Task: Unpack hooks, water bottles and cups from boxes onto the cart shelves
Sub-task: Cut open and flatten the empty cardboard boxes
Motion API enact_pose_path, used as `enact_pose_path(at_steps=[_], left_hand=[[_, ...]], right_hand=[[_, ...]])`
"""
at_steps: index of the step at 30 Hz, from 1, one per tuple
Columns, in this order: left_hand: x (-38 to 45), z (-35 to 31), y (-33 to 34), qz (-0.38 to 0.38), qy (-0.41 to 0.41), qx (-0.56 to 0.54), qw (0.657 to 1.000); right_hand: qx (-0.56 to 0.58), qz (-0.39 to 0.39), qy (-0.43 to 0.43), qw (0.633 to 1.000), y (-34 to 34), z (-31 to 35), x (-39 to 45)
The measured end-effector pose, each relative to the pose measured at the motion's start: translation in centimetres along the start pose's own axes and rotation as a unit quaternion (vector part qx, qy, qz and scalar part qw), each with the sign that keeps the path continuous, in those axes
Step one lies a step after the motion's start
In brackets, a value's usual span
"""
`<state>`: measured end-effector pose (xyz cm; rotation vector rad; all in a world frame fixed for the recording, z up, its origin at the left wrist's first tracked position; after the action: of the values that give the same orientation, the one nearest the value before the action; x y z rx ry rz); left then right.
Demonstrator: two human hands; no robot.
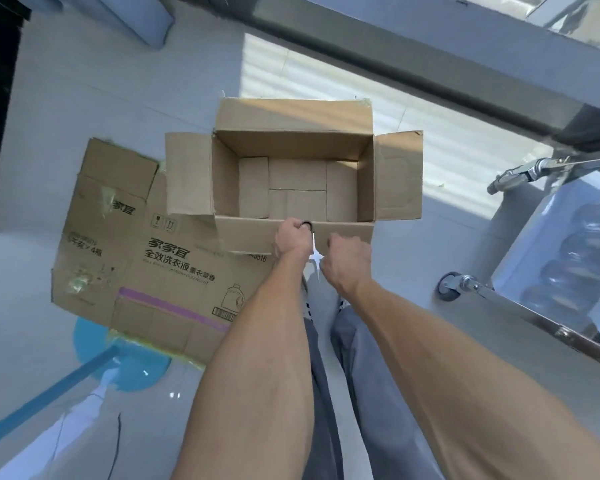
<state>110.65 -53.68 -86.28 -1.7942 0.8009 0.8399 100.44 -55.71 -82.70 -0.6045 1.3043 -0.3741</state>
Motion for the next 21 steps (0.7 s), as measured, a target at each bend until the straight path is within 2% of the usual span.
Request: enact_pose_path(at_steps=[4, 6, 7, 10, 11, 14, 17, 19, 21], left_hand=[[0.3, -0.9, -1.2, 0.019, 0.076, 0.048, 0.996], [0.9, -1.2, -1.3, 0.003, 0.108, 0.075, 0.991], [1.0, -1.2, -1.2, -0.021, 0.125, 0.099, 0.987], [1.4, -1.0, -1.2, -0.158, 0.161, 0.132, 0.965], [1.9, -0.7, -1.0, -0.178, 0.161, 0.132, 0.962], [3.6, 0.8, 0.1, -0.141, 0.151, 0.181, 0.962], [5.3, 2.4, 1.4, -0.096, 0.228, 0.308, 0.919], [6.2, 2.9, 2.5, -0.049, 0.263, 0.38, 0.886], [6.6, 3.1, 3.7, -0.03, 0.253, 0.413, 0.874]], right_hand=[[0.124, 0.099, -0.017, 0.987, 1.6, 1.0, 0.6], [0.155, 0.101, -0.017, 0.983, 2.0, 1.2, 1.1], [0.16, 0.094, -0.004, 0.983, 2.2, 1.0, 1.3], [0.158, 0.077, 0.059, 0.983, 3.4, 0.1, 2.0], [0.155, 0.06, 0.084, 0.983, 4.0, -0.3, 2.3], [0.149, -0.04, 0.123, 0.98, 5.4, -1.0, 3.3], [0.163, -0.121, 0.154, 0.967, 6.3, -1.8, 4.4], [0.167, -0.138, 0.166, 0.962, 6.9, -2.4, 5.0], [0.163, -0.137, 0.168, 0.962, 7.5, -2.6, 5.4]])
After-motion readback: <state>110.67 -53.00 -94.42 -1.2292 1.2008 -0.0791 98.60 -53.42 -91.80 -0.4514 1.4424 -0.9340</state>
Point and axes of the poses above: each hand's wrist, its own x-axis towards the middle knuckle, its own y-axis out of the palm, z = x × y, the point moved 1 cm from there along x, towards the middle knuckle, and after that the axes turned 6 degrees about -x, right-handed, at the moved point
